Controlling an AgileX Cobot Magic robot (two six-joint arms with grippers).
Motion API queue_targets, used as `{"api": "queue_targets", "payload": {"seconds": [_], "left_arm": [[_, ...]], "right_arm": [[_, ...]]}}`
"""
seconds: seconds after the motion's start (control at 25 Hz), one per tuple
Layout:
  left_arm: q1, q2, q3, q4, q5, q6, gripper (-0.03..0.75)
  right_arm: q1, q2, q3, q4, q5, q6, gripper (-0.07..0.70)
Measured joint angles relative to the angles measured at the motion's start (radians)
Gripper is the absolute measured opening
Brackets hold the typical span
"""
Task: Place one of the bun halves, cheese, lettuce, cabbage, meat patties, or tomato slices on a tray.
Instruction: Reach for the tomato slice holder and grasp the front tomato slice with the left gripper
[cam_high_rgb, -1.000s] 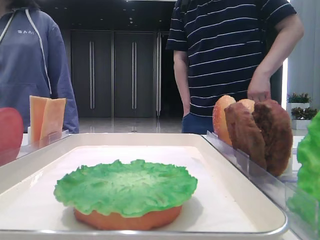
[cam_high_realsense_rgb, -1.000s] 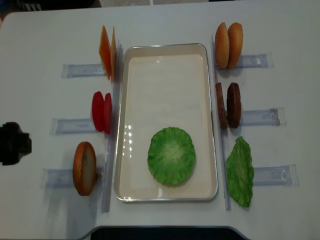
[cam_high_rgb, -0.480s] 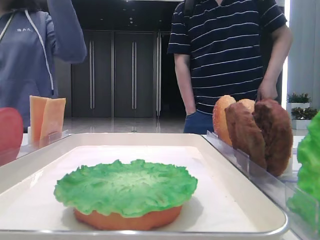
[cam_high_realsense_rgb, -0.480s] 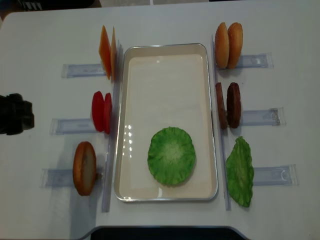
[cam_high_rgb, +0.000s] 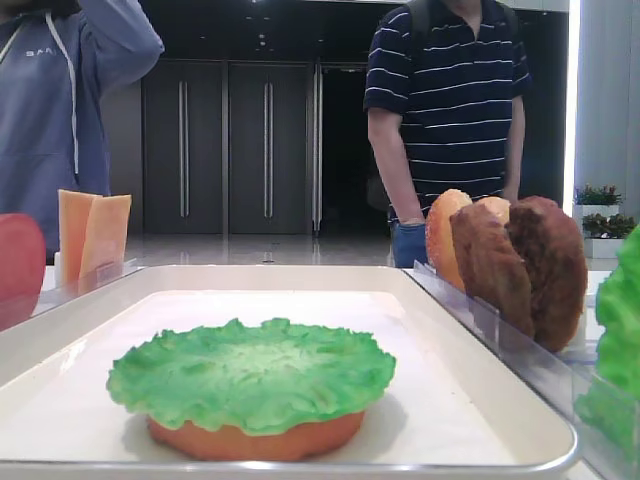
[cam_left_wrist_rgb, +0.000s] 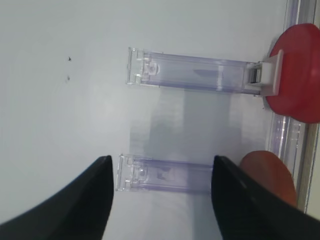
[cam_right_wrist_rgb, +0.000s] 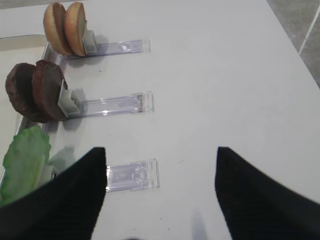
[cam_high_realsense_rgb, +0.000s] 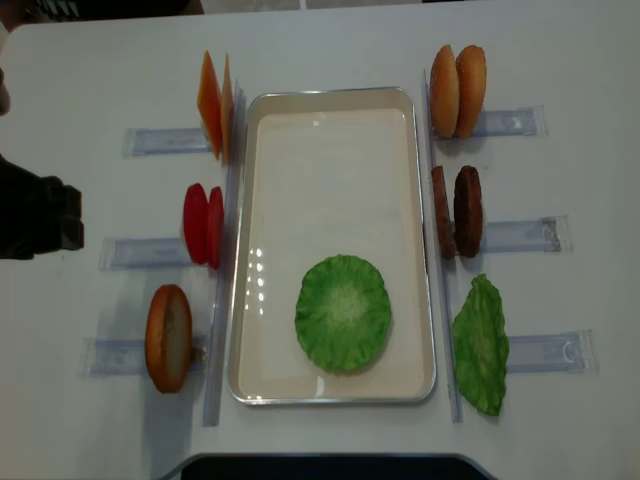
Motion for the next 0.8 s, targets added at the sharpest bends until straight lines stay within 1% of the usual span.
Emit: {"api": "queue_targets", "payload": {"seconds": [0.32, 0.56, 0.8], "left_arm": [[0.000, 0.030, -0.075, -0.029, -0.022, 0.000, 0.471], [0.000, 0.080, -0.122, -0.035, -0.018, 0.000, 0.471], [0.000, 0.141, -0.137, -0.040, -0.017, -0.004, 0.471]], "right_arm": [[0.000, 0.000, 0.000, 0.000, 0.000, 0.000, 0.471], [0.000, 0.000, 0.000, 0.000, 0.000, 0.000, 0.471], [0.000, 0.000, 0.000, 0.000, 0.000, 0.000, 0.471]]}}
